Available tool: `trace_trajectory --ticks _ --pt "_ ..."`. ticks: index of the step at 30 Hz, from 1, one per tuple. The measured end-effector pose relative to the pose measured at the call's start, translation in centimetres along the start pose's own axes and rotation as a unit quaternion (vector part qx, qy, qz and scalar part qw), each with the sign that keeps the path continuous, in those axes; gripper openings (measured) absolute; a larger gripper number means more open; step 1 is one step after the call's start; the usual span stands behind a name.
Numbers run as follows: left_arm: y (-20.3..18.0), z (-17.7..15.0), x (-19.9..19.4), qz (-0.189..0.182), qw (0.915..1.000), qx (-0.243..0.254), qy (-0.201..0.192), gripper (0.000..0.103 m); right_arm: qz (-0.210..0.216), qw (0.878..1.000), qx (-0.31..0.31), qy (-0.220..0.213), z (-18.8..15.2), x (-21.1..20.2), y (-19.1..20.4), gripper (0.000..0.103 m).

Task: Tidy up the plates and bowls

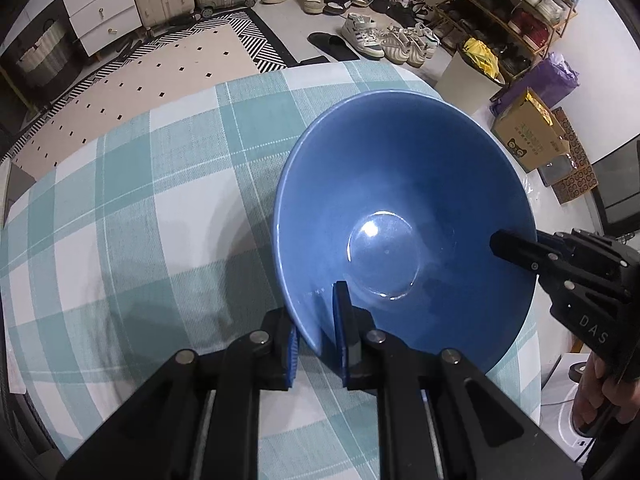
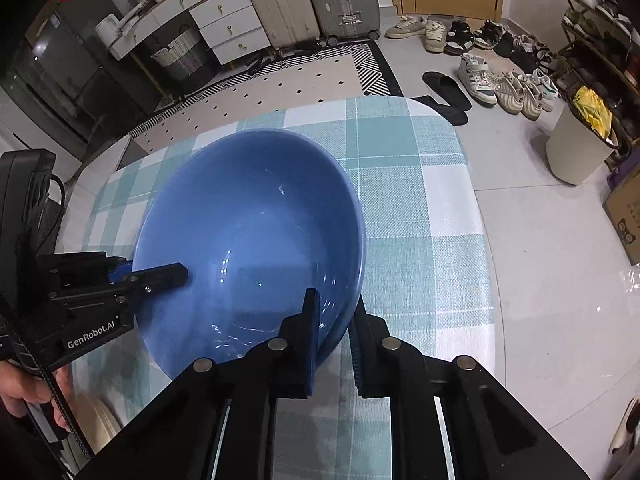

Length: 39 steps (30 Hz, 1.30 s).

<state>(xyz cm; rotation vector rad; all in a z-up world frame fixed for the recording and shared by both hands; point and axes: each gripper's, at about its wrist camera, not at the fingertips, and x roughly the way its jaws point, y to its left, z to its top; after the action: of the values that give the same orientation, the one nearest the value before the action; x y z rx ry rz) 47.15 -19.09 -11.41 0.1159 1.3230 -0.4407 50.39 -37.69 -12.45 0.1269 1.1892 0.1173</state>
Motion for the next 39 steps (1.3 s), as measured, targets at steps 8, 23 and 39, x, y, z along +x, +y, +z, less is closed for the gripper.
trace_trajectory --ticks 8,23,39 --pt "-0.9 -2.5 -2.0 0.001 1.0 0.001 -0.006 0.014 0.011 1.0 0.002 -0.006 -2.0 -2.6 0.6 0.013" --pt "-2.6 -10.8 -3.2 0.034 0.9993 0.014 -0.012 0.015 0.027 0.999 -0.014 0.038 -9.3 -3.6 3.0 0.013" --pt "-2.5 -13.4 -2.2 0.028 0.9993 0.025 0.004 0.018 -0.027 0.996 -0.063 0.052 -11.2 -2.2 4.9 0.013"
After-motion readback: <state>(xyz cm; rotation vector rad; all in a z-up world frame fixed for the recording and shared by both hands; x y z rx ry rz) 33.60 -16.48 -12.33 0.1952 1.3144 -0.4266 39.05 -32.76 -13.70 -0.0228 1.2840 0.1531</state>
